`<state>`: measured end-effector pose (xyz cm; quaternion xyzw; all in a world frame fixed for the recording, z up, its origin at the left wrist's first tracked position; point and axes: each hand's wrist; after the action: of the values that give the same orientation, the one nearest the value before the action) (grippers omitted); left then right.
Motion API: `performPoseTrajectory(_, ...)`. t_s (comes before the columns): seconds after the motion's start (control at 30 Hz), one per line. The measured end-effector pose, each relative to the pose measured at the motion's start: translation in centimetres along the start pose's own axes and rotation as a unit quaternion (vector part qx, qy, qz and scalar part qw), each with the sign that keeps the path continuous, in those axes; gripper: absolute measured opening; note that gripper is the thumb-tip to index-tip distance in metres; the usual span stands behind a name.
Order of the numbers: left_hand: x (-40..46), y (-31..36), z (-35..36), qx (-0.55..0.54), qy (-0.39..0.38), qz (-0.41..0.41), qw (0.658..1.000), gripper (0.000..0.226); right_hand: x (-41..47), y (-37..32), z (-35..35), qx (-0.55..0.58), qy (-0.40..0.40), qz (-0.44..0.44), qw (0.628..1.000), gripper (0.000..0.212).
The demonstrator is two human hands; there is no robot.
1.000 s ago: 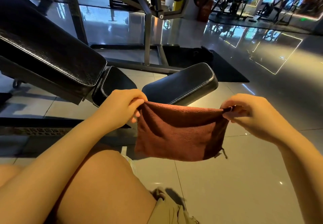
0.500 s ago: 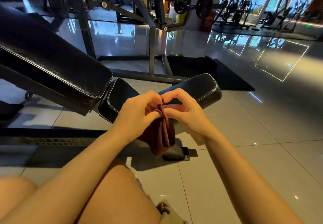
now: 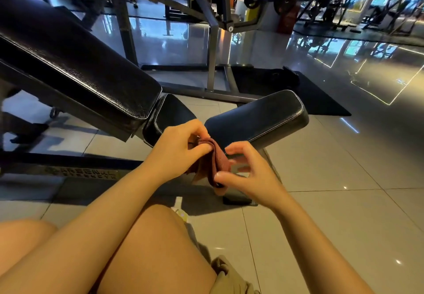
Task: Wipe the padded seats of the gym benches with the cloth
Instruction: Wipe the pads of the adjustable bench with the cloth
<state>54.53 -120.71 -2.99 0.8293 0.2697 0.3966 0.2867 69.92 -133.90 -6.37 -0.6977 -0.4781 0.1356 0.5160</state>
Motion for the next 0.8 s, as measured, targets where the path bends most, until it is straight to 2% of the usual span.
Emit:
performPoseTrajectory(0.07, 0.1, 0.1, 0.0, 0.008, 0.015, 0.0, 1.0, 0.01, -1.0, 0.8, 0.9, -0.065, 0.037, -0.006, 0.997, 0.044)
performPoseTrajectory(0.17, -0.1, 0.2, 0.1, 0.033, 0.013, 0.006, 0.999, 0.012, -1.5, 1.0, 2.0, -0.078, 0.106, -0.001, 0.991, 0.021)
performPoseTrajectory(0.3, -0.3, -0.4, -0.2, 0.06, -0.003, -0.012, 0.998, 0.012, -1.4, 0.8, 1.2, -0.118, 0.138, 0.007, 0.983, 0.018)
performPoseTrajectory(0.4, -0.6, -0.8, -0.3, 0.098, -0.064, -0.028, 0.993, 0.009, -0.9, 0.4, -0.3, -0.25, 0.134, -0.087, 0.955, 0.027)
performPoseTrajectory(0.47, -0.1, -0.4, 0.3, 0.102, -0.08, -0.03, 0.991, 0.007, 0.4, -0.1, -1.2, -0.296, 0.189, -0.187, 0.918, 0.032)
performPoseTrajectory(0.53, 2.1, 0.0, 1.6, 0.099, -0.072, -0.02, 0.992, 0.008, 3.2, -0.9, -2.2, -0.292, 0.271, -0.245, 0.884, 0.022)
performPoseTrajectory(0.6, 4.8, -0.1, 3.2, 0.096, -0.054, -0.029, 0.994, 0.008, 6.6, -1.7, -2.9, -0.26, 0.293, -0.232, 0.89, 0.009)
performPoseTrajectory(0.67, 8.1, -1.4, 5.0, 0.12, -0.037, -0.062, 0.99, 0.026, 10.6, -1.1, -2.4, -0.256, 0.239, -0.165, 0.922, 0.006)
performPoseTrajectory(0.7, 9.3, -2.3, 5.7, 0.159, -0.045, -0.067, 0.984, 0.043, 12.0, 0.2, -1.8, -0.296, 0.193, -0.132, 0.926, 0.017)
performPoseTrajectory(0.73, 10.1, -3.3, 6.2, 0.206, -0.061, -0.07, 0.974, 0.056, 13.0, 2.1, -1.0, -0.375, 0.138, -0.116, 0.909, 0.028)
performPoseTrajectory(0.8, 10.8, -5.1, 6.0, 0.272, -0.082, -0.06, 0.957, 0.064, 13.5, 5.9, 0.5, -0.56, 0.025, -0.117, 0.82, 0.045)
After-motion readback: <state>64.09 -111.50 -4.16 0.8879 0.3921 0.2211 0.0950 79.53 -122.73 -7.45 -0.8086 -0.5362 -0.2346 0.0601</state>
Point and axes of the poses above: each hand's wrist, its own x-axis towards the middle knuckle, its own z-axis out of the palm, y = z × x, and after that the axes turned 15 degrees about y, right-handed
